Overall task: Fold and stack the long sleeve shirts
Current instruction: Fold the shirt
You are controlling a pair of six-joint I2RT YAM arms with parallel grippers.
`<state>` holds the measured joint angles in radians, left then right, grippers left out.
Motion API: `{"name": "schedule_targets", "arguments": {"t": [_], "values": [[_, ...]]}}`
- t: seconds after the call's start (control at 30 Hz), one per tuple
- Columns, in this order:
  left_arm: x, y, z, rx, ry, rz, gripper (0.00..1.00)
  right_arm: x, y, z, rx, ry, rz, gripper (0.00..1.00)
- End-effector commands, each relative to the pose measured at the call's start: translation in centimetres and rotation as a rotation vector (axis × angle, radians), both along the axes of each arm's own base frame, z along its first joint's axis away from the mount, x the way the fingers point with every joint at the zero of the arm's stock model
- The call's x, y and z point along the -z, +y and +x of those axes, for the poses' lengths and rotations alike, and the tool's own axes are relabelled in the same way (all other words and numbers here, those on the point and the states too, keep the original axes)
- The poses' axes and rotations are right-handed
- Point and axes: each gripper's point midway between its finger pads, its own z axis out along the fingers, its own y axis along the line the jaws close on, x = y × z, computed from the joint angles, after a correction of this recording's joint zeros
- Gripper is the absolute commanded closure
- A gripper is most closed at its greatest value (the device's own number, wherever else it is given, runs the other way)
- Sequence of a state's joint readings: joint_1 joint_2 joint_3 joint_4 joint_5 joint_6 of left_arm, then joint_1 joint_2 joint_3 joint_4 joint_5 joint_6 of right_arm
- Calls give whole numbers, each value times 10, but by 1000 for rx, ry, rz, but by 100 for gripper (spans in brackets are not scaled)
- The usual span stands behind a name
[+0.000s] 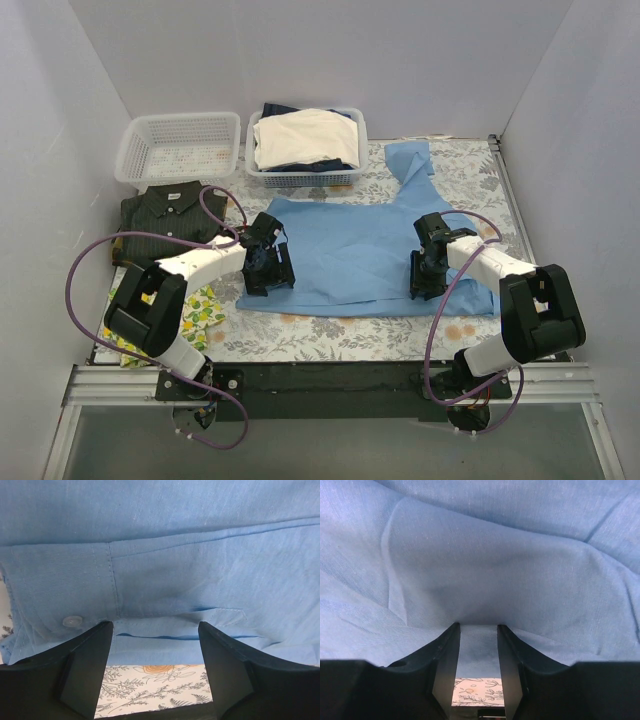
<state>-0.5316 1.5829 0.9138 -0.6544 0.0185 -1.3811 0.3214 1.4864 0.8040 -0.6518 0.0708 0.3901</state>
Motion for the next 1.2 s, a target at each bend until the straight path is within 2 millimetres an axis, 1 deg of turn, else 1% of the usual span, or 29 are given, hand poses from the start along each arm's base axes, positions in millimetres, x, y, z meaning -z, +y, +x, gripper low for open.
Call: {"name": "schedule_targets", "arguments": {"t": [0.0, 0.07, 0.17, 0.3, 0.33, 0.37, 0.43, 0.47, 0.5, 0.53, 0.57, 0.6, 0.63, 0.67, 0.7, 0.73, 0.77, 0.8, 0.83, 0.87, 0.9, 0.93, 0.97, 1.0, 1.03, 1.07, 1.1, 1.13, 1.17], "values": [[35, 38, -75, -64, 254, 116, 29, 13, -15, -48, 14, 155, -45, 56], [32, 37, -85, -80, 276, 87, 29, 12, -18, -54, 22, 172, -58, 56], [29, 38, -101, -101, 306, 67, 30, 9, -18, -56, 31, 179, -60, 56], [13, 37, -106, -141, 312, 55, 30, 0, -5, -56, 41, 200, 10, 56], [11, 38, -110, -141, 318, 50, 30, -3, 2, -59, 38, 215, 55, 56], [4, 37, -110, -143, 293, 27, 30, -5, 0, -63, 38, 231, 43, 56], [-3, 44, -112, -137, 279, 51, 29, -12, -4, -60, 27, 210, 24, 56], [-14, 42, -102, -130, 232, 42, 28, -17, -6, -61, 30, 209, 14, 56], [-20, 44, -95, -113, 198, 59, 28, -29, -2, -50, 26, 162, 30, 56], [-28, 49, -84, -111, 157, 97, 26, -37, -8, -40, 31, 116, -5, 56], [-48, 43, -61, -109, 78, 90, 25, -47, -10, -36, 34, 98, -17, 56], [-56, 41, -48, -110, 53, 108, 25, -57, -10, -28, 42, 61, -21, 55], [-64, 45, -34, -98, 10, 145, 24, -77, -8, -7, 52, -17, -23, 55], [-87, 35, -8, -100, -67, 125, 22, -87, -7, 1, 54, -48, -22, 55], [-89, 34, 6, -96, -88, 149, 21, -96, -7, 12, 59, -79, -23, 54], [-94, 34, 22, -94, -121, 158, 21, -113, -5, 28, 62, -137, -25, 54], [-100, 34, 38, -100, -153, 164, 20, -120, -4, 37, 65, -164, -24, 54], [-114, 31, 58, -113, -198, 149, 20, -121, -4, 45, 67, -166, -34, 53], [-105, 34, 77, -126, -198, 166, 19, -134, -3, 59, 67, -210, -41, 53], [-105, 35, 88, -137, -203, 157, 18, -131, -3, 67, 68, -200, -54, 53], [-108, 34, 102, -150, -220, 142, 17, -133, -2, 74, 66, -210, -58, 53], [-100, 38, 119, -174, -223, 135, 17, -135, -2, 82, 58, -223, -64, 52], [-97, 38, 128, -177, -225, 127, 17, -139, 2, 94, 56, -248, -60, 52], [-99, 38, 138, -181, -242, 116, 17, -141, 3, 100, 55, -260, -58, 52], [-94, 40, 154, -198, -254, 115, 17, -142, 5, 106, 47, -271, -54, 52], [-95, 42, 162, -201, -265, 116, 17, -144, 9, 117, 43, -292, -47, 51], [-94, 47, 170, -213, -270, 124, 18, -144, 10, 121, 38, -299, -48, 51], [-99, 46, 182, -221, -296, 119, 18, -146, 10, 127, 37, -313, -48, 51], [-90, 48, 188, -225, -282, 125, 18, -143, 11, 132, 28, -311, -53, 51]]}}
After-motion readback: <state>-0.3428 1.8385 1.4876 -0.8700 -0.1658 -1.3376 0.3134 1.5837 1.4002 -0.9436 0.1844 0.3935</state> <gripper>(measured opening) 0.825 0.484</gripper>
